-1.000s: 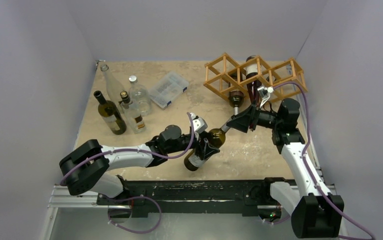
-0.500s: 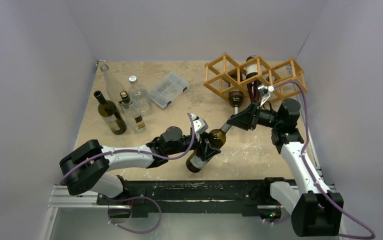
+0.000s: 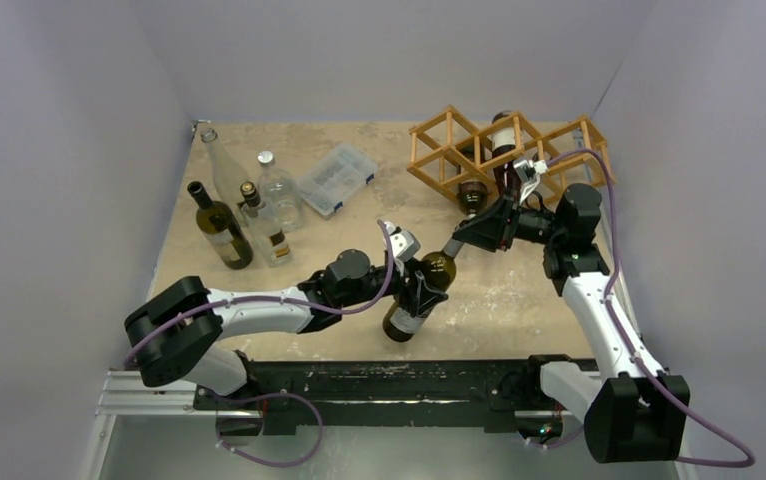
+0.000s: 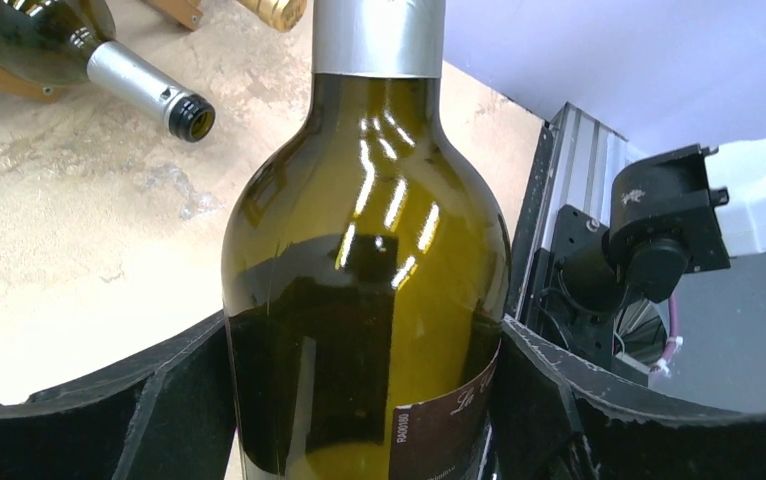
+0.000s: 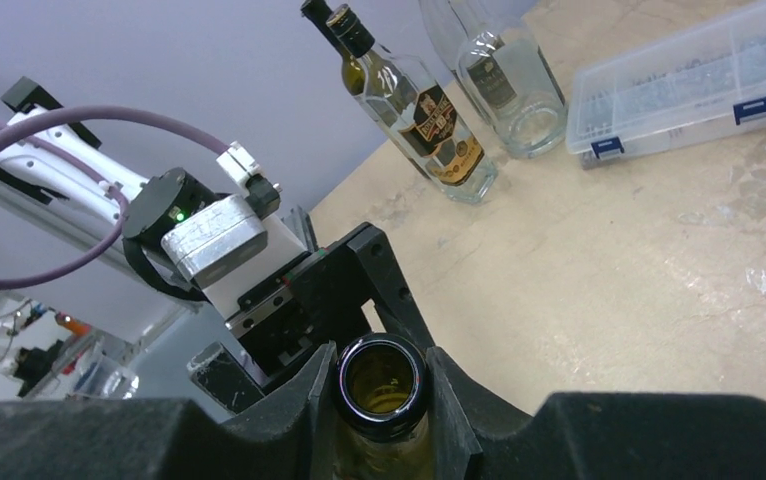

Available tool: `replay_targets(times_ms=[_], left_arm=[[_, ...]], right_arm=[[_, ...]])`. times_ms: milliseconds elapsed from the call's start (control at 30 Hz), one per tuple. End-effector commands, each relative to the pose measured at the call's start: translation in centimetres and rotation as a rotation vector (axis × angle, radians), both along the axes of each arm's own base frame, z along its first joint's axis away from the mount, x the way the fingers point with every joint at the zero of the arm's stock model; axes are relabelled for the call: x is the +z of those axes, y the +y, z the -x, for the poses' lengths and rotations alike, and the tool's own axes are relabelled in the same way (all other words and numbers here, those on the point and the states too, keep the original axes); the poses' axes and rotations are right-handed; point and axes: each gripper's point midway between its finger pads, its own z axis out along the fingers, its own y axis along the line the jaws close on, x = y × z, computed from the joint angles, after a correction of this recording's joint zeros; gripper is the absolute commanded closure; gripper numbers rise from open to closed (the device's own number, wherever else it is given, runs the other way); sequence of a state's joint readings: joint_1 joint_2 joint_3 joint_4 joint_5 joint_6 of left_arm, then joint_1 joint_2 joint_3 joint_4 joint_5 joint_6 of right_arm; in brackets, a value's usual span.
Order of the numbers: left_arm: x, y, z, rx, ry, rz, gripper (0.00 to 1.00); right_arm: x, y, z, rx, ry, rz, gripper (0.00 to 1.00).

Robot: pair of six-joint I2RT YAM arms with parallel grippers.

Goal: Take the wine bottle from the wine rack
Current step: Pick up the wine bottle from the wine rack.

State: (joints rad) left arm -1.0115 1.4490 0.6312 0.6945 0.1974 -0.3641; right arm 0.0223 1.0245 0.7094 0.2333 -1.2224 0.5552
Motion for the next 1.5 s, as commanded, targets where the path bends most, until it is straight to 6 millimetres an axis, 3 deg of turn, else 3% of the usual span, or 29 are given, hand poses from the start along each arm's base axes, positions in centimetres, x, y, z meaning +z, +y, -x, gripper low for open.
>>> replay_targets(times_ms=[0, 133, 200, 267, 467, 567, 667, 867, 1100, 1300, 1467], left_arm=[[5.0, -0.9, -1.8, 0.086, 0.003, 0.143, 0.21], [4.9, -0.9, -2.0, 0.096, 0.021, 0.13, 0.15], [5.1, -0.9, -2.1, 0.108, 0.041, 0.13, 0.05], [5.6, -0.8, -2.1, 0.113, 0.049, 0.134, 0.01], [8.2, -0.1, -2.6, 0.155, 0.038, 0.167, 0.0], [9.2, 0.8, -3.3, 0.195, 0.1, 0.252, 0.0], [10.9, 1.3, -3.2, 0.129, 0.098, 0.345, 0.0], [11.6, 0.9, -2.4, 0.071, 0.035, 0.293, 0.0], [11.7, -0.7, -2.0, 0.087, -0.059, 0.172, 0.06], [12.2, -2.1, -2.4, 0.121, -0.114, 0.136, 0.24], [11.6, -3.0, -2.8, 0.166, -0.153, 0.066, 0.32]], right_arm=[[2.7, 0.4, 0.6, 0.068, -0.161, 0.029, 1.0], [2.5, 0.4, 0.4, 0.054, -0.194, 0.049, 1.0], [2.3, 0.3, 0.3, 0.042, -0.213, 0.07, 1.0], [2.2, 0.2, 0.2, 0.035, -0.228, 0.086, 1.0], [2.6, -0.1, 0.5, 0.019, -0.286, 0.127, 1.0], [2.7, -0.2, 0.9, 0.02, -0.309, 0.137, 1.0], [2.7, -0.2, 1.2, 0.026, -0.32, 0.137, 1.0], [2.8, -0.2, 1.3, 0.029, -0.327, 0.136, 1.0], [2.7, -0.1, 1.4, 0.029, -0.322, 0.131, 1.0], [2.6, -0.1, 1.5, 0.036, -0.318, 0.124, 1.0], [2.5, 0.0, 1.5, 0.041, -0.312, 0.121, 1.0]])
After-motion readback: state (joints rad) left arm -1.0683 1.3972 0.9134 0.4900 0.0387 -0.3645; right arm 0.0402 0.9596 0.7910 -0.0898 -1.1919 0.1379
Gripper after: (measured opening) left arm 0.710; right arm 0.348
